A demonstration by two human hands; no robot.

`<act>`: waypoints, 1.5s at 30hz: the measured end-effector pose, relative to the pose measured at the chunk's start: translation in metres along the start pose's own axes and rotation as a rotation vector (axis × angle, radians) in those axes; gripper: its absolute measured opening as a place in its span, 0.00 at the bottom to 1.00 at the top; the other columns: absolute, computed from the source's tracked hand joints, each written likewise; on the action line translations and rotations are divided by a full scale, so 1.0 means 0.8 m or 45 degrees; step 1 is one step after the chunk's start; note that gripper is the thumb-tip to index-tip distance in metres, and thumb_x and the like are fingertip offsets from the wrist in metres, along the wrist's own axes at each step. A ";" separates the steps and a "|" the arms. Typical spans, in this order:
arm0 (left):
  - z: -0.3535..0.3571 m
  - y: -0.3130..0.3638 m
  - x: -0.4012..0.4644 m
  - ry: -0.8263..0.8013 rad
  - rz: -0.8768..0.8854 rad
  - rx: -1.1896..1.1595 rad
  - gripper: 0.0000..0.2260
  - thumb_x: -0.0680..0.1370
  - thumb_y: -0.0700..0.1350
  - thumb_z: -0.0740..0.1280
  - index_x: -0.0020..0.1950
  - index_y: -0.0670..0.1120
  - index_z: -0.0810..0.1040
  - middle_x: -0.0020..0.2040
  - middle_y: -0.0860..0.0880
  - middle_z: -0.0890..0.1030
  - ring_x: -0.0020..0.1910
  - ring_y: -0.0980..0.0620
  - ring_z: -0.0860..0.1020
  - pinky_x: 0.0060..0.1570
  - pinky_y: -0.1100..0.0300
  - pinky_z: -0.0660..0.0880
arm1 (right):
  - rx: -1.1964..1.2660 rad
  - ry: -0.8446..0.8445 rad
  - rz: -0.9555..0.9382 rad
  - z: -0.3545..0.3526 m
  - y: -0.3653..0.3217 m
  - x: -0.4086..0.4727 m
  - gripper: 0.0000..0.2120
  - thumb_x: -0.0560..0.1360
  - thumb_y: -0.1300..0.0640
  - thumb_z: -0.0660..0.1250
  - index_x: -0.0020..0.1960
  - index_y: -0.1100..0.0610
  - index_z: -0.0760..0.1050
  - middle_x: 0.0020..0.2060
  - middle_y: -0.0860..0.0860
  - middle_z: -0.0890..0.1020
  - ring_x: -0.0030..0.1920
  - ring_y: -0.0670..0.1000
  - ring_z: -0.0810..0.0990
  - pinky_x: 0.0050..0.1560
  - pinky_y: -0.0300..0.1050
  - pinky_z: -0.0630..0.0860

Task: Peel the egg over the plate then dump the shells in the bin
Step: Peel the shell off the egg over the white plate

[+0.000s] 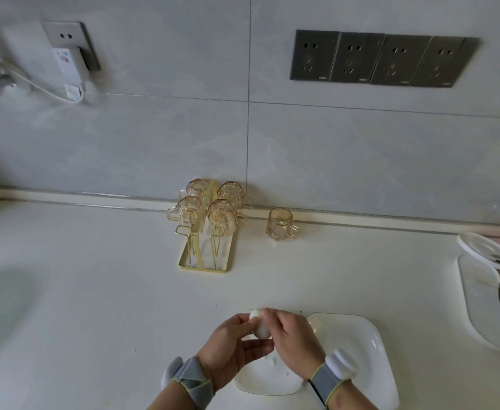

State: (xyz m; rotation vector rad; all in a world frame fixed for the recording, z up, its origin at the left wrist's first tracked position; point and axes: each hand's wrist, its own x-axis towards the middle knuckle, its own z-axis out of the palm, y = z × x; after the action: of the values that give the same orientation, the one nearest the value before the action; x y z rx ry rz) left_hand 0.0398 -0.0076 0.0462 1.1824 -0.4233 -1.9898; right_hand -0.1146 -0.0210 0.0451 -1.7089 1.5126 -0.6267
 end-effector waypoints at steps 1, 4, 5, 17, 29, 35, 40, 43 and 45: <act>0.000 0.000 0.000 -0.003 0.003 0.009 0.13 0.77 0.40 0.67 0.57 0.34 0.75 0.51 0.33 0.80 0.47 0.36 0.81 0.51 0.46 0.82 | -0.010 0.002 0.007 0.000 0.000 0.001 0.16 0.82 0.50 0.58 0.44 0.55 0.80 0.36 0.46 0.84 0.40 0.47 0.81 0.44 0.45 0.78; -0.001 -0.003 0.001 -0.025 0.038 0.037 0.18 0.73 0.41 0.73 0.58 0.33 0.74 0.50 0.34 0.80 0.47 0.37 0.83 0.48 0.49 0.82 | -0.077 0.005 -0.010 0.003 0.001 0.003 0.14 0.82 0.53 0.58 0.44 0.54 0.81 0.35 0.46 0.82 0.38 0.44 0.77 0.42 0.40 0.71; -0.001 -0.004 0.002 -0.024 0.055 0.045 0.19 0.72 0.41 0.73 0.58 0.33 0.73 0.49 0.34 0.81 0.46 0.38 0.83 0.47 0.49 0.82 | -0.105 0.010 -0.019 0.004 0.000 0.003 0.14 0.81 0.54 0.58 0.44 0.54 0.81 0.36 0.46 0.82 0.37 0.43 0.76 0.41 0.39 0.70; -0.005 -0.001 0.001 0.045 0.119 0.215 0.17 0.69 0.51 0.72 0.45 0.40 0.72 0.34 0.43 0.82 0.28 0.48 0.76 0.26 0.60 0.74 | 0.052 -0.046 -0.030 -0.002 -0.005 0.002 0.18 0.81 0.49 0.60 0.40 0.58 0.79 0.31 0.57 0.80 0.31 0.51 0.76 0.38 0.51 0.76; -0.006 -0.001 0.000 0.034 0.115 0.284 0.19 0.69 0.53 0.72 0.47 0.39 0.72 0.36 0.41 0.83 0.28 0.49 0.76 0.26 0.61 0.72 | 0.024 -0.033 0.002 0.000 -0.006 0.004 0.21 0.82 0.51 0.58 0.33 0.59 0.75 0.21 0.41 0.77 0.24 0.44 0.76 0.33 0.45 0.76; -0.007 0.000 0.001 0.050 0.108 0.278 0.19 0.68 0.52 0.74 0.46 0.39 0.73 0.35 0.42 0.82 0.28 0.48 0.76 0.26 0.60 0.72 | 0.010 -0.050 0.010 0.001 -0.004 0.003 0.20 0.82 0.52 0.57 0.36 0.58 0.76 0.22 0.46 0.76 0.24 0.45 0.78 0.34 0.47 0.79; -0.010 0.000 0.002 0.043 0.091 0.248 0.18 0.69 0.51 0.74 0.46 0.39 0.75 0.37 0.40 0.83 0.29 0.48 0.76 0.27 0.60 0.73 | 0.015 -0.018 0.028 0.003 -0.002 0.005 0.18 0.82 0.53 0.57 0.38 0.60 0.74 0.23 0.48 0.76 0.24 0.45 0.77 0.35 0.49 0.79; -0.012 -0.001 0.003 0.033 0.079 0.228 0.18 0.69 0.50 0.75 0.47 0.38 0.76 0.42 0.38 0.83 0.31 0.47 0.77 0.29 0.58 0.75 | 0.025 -0.003 0.057 0.003 -0.001 0.005 0.17 0.82 0.54 0.57 0.39 0.59 0.75 0.23 0.47 0.76 0.24 0.44 0.76 0.33 0.45 0.78; -0.013 -0.001 0.004 0.027 0.070 0.216 0.18 0.69 0.50 0.75 0.48 0.38 0.76 0.42 0.38 0.83 0.32 0.46 0.77 0.31 0.58 0.76 | 0.028 0.002 0.063 0.002 -0.001 0.005 0.16 0.82 0.54 0.58 0.40 0.58 0.76 0.24 0.48 0.77 0.24 0.44 0.76 0.32 0.44 0.77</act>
State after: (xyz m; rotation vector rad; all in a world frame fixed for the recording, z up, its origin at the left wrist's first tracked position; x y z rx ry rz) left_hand 0.0474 -0.0086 0.0385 1.2806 -0.6171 -1.9226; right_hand -0.1121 -0.0244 0.0446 -1.6494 1.5393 -0.6171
